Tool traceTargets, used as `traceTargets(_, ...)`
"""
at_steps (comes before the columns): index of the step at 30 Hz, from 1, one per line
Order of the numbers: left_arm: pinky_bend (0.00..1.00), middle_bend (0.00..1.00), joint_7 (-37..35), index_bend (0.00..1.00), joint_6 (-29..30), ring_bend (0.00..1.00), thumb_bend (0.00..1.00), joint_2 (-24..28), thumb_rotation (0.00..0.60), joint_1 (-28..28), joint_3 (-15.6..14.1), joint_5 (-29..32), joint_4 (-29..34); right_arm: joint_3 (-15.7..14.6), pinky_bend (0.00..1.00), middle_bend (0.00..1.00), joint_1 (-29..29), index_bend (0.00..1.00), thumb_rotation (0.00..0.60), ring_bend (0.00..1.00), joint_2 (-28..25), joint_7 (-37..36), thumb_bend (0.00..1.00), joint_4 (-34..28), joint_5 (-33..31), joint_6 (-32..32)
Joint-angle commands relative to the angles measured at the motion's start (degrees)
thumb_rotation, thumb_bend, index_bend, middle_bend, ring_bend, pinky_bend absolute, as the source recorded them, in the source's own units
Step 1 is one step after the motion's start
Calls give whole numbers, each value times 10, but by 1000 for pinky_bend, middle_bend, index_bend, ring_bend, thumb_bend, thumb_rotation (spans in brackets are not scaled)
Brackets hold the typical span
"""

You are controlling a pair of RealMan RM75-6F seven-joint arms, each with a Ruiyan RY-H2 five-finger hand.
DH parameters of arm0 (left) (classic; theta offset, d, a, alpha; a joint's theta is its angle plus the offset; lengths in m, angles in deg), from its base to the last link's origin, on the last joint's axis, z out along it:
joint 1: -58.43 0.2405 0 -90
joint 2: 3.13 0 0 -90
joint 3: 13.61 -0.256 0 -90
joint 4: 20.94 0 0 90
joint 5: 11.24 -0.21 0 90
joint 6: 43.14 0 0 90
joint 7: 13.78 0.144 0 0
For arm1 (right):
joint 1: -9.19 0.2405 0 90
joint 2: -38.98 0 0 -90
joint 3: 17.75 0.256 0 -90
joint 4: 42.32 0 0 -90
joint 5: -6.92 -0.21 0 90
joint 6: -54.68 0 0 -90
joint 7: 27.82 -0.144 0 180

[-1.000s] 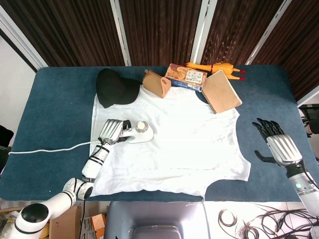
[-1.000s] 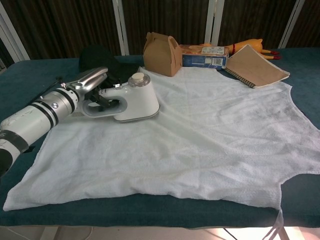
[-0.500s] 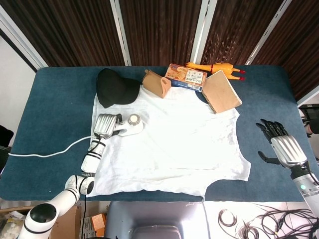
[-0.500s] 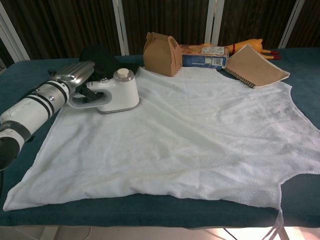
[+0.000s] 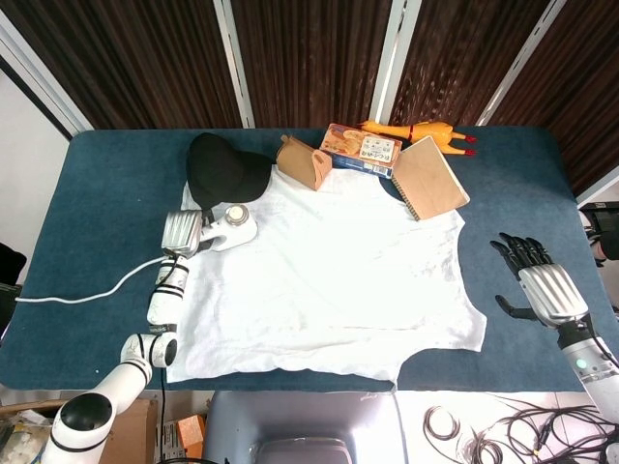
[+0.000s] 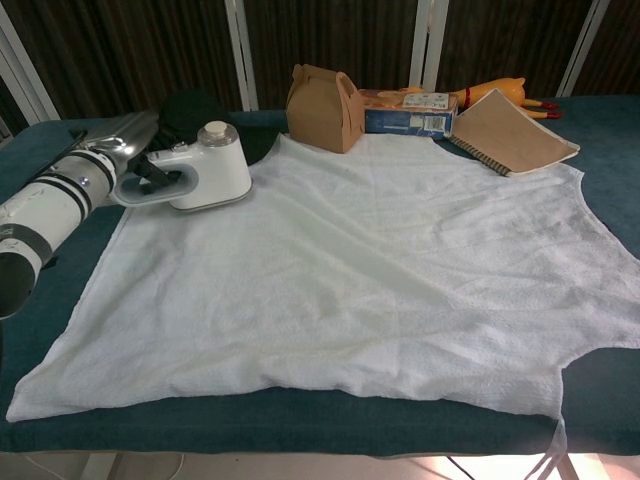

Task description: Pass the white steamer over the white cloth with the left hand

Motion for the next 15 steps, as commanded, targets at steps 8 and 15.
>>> traceTargets(8, 1000, 950, -27, 801, 8, 977, 705, 16, 600, 27, -28, -22, 67, -2, 0, 0, -5, 0, 600, 0, -5, 15, 269, -18, 7, 11)
traceTargets(15, 1000, 950, -25, 801, 41, 977, 705, 66, 600, 69, -67, -55, 211, -3, 0, 0, -5, 0, 600, 0, -2, 22, 268, -22, 7, 9)
